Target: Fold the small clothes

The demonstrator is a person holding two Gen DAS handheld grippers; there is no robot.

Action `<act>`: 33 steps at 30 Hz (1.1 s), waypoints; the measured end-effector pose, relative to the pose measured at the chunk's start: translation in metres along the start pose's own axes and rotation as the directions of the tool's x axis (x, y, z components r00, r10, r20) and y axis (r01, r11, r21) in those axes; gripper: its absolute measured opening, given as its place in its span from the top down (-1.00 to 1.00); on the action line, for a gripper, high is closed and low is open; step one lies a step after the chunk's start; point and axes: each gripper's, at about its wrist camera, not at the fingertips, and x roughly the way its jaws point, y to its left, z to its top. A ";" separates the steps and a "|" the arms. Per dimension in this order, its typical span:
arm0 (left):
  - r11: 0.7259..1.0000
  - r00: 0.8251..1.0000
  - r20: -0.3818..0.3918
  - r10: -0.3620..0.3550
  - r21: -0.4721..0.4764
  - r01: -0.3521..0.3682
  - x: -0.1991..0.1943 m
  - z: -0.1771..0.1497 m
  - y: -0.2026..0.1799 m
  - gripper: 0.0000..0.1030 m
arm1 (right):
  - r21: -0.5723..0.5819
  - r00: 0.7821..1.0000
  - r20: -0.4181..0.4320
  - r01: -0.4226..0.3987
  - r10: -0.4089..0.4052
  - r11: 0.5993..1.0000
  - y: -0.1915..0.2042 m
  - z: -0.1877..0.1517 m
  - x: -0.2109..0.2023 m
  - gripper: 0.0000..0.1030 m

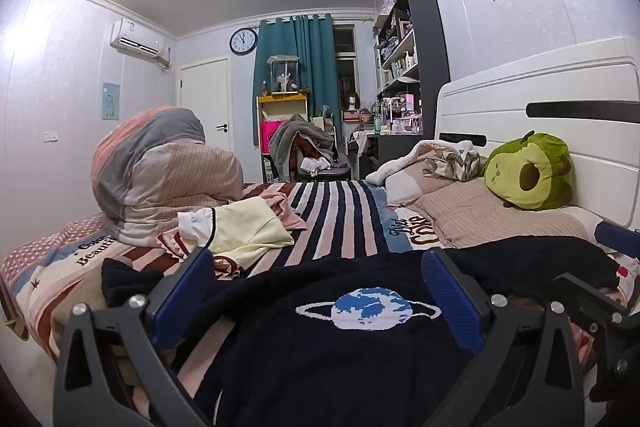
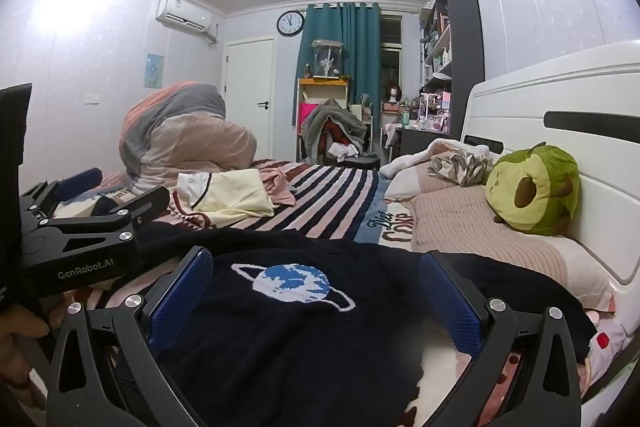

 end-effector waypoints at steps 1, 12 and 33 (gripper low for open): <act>1.000 1.000 -0.001 0.000 0.000 0.000 0.000 0.000 0.000 -0.99 | -0.001 1.000 0.000 0.000 0.000 1.000 0.000 0.000 0.000 -0.99; 1.000 1.000 0.000 -0.002 0.000 0.002 0.000 0.000 0.000 -0.99 | -0.001 1.000 -0.002 -0.001 0.001 1.000 0.000 0.000 0.001 -0.99; 1.000 1.000 0.005 -0.002 0.001 0.002 0.001 0.002 -0.001 -0.99 | 0.002 1.000 -0.004 -0.001 0.001 1.000 -0.001 -0.001 0.002 -0.99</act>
